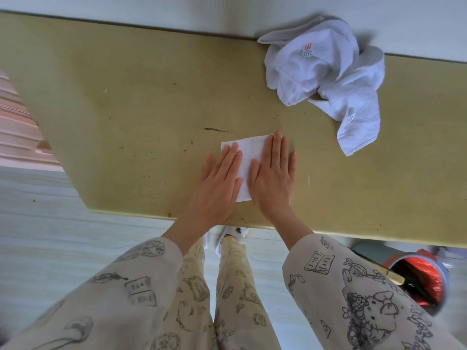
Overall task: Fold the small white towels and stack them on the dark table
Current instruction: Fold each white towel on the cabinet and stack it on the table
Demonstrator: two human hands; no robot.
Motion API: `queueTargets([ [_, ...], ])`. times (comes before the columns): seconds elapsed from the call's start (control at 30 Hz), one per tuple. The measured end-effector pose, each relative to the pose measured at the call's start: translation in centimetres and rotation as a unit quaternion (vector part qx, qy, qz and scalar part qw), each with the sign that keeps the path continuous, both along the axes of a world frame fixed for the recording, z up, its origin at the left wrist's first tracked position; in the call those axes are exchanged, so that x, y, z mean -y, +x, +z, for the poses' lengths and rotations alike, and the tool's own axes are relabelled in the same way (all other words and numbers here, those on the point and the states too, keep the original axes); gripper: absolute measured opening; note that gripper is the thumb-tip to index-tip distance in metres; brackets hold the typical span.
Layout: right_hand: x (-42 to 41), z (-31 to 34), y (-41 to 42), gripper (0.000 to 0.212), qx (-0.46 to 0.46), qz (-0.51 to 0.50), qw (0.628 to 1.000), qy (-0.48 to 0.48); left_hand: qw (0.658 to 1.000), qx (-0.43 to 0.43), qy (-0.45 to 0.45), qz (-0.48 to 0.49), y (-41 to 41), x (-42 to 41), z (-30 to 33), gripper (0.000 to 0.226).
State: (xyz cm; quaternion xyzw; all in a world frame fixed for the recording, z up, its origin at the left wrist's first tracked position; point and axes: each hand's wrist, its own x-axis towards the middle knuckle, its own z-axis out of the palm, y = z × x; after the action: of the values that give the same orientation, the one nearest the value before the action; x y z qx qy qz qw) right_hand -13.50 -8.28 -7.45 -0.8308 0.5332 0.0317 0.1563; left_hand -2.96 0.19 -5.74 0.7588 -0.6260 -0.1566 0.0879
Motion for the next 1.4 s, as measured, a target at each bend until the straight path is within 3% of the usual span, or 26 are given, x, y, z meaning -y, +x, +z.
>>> queueTargets([
  [0.23,0.0,0.0,0.0,0.064,-0.014,0.005,1.0,-0.005,0.997,0.056,0.045,-0.015,1.8,0.1,-1.9,0.076],
  [0.43,0.8,1.4,-0.3,0.062,-0.037,0.047,0.996,0.071,0.991,0.054,0.112,-0.044,2.6,0.3,-0.7,0.099],
  [0.53,1.7,3.0,-0.9,0.059,0.048,0.006,0.99,0.131,0.989,0.043,0.128,-0.064,3.2,0.7,0.3,0.106],
  [0.6,1.9,4.1,-1.3,0.057,0.157,-0.121,0.973,0.118,0.991,0.013,0.123,-0.047,3.1,0.5,0.6,0.109],
  [0.67,2.1,4.7,-1.6,0.053,0.174,-0.236,0.952,0.091,0.994,-0.031,0.103,0.0,3.0,-0.2,0.9,0.103],
  [0.77,2.4,5.0,-1.3,0.05,0.108,-0.296,0.942,0.115,0.989,-0.078,0.093,0.084,3.4,-1.6,1.6,0.092],
  [0.93,2.9,5.0,0.2,0.056,0.053,-0.299,0.938,0.17,0.962,-0.173,0.066,0.201,4.7,-3.9,3.1,0.057],
  [1.17,3.1,4.5,1.7,0.064,-0.006,-0.308,0.926,0.219,0.94,-0.206,0.074,0.261,6.9,-6.7,4.3,0.046],
  [1.3,2.4,4.5,1.8,0.048,-0.008,-0.267,0.937,0.226,0.929,-0.214,0.069,0.293,7.9,-7.5,5.0,0.042],
  [1.4,1.9,5.7,1.6,0.029,0.059,-0.247,0.939,0.231,0.916,-0.226,0.048,0.327,8.1,-8.0,5.7,0.038],
])
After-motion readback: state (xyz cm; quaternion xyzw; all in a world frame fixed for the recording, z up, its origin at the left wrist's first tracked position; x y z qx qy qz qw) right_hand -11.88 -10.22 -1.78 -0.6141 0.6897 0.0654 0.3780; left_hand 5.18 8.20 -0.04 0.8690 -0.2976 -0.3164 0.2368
